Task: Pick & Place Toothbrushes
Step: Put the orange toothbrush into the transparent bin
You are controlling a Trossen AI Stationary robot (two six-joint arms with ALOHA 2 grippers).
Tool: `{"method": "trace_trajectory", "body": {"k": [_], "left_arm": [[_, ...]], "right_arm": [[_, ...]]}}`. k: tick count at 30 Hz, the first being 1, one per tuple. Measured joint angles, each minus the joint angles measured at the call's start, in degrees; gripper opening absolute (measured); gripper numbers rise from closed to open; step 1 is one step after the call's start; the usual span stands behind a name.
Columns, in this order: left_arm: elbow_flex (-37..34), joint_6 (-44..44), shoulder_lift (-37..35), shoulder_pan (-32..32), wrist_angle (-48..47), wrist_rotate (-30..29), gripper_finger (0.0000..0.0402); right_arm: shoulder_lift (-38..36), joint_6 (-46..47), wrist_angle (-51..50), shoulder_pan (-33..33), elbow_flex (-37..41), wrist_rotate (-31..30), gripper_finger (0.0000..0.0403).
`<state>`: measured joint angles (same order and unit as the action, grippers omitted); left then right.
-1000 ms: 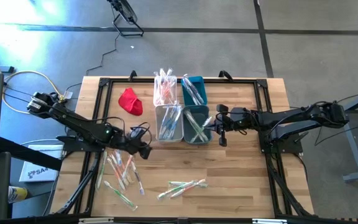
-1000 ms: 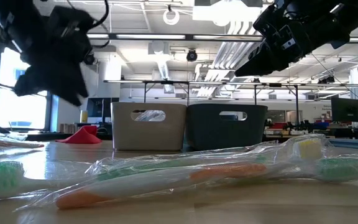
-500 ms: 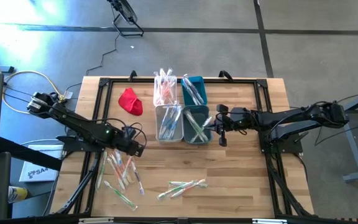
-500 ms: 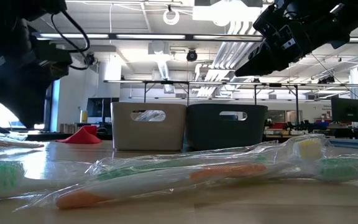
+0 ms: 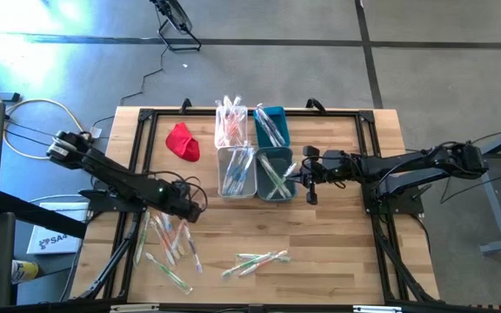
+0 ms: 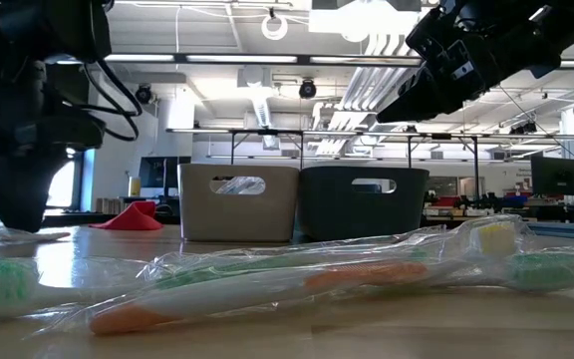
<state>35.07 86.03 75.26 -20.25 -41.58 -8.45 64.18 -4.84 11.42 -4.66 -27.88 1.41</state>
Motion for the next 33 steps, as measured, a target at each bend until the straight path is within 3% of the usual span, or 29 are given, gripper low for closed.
{"method": "trace_trajectory", "body": {"k": [9,22,33], "left_arm": [[-0.04,-0.18,1.15,0.0,1.36,-0.04,0.0109],[-0.37,-0.23,-4.17,0.04,0.71,-2.05,0.0109],[-0.27,-0.21,-4.5,0.02,3.47,-2.1,0.0109]], "right_arm": [[0.0,0.0,0.0,0.0,0.0,0.0,0.0002],[0.0,0.0,0.0,0.0,0.0,0.0,0.0002],[0.0,0.0,0.02,-0.01,0.0,0.0,0.0002]]}}
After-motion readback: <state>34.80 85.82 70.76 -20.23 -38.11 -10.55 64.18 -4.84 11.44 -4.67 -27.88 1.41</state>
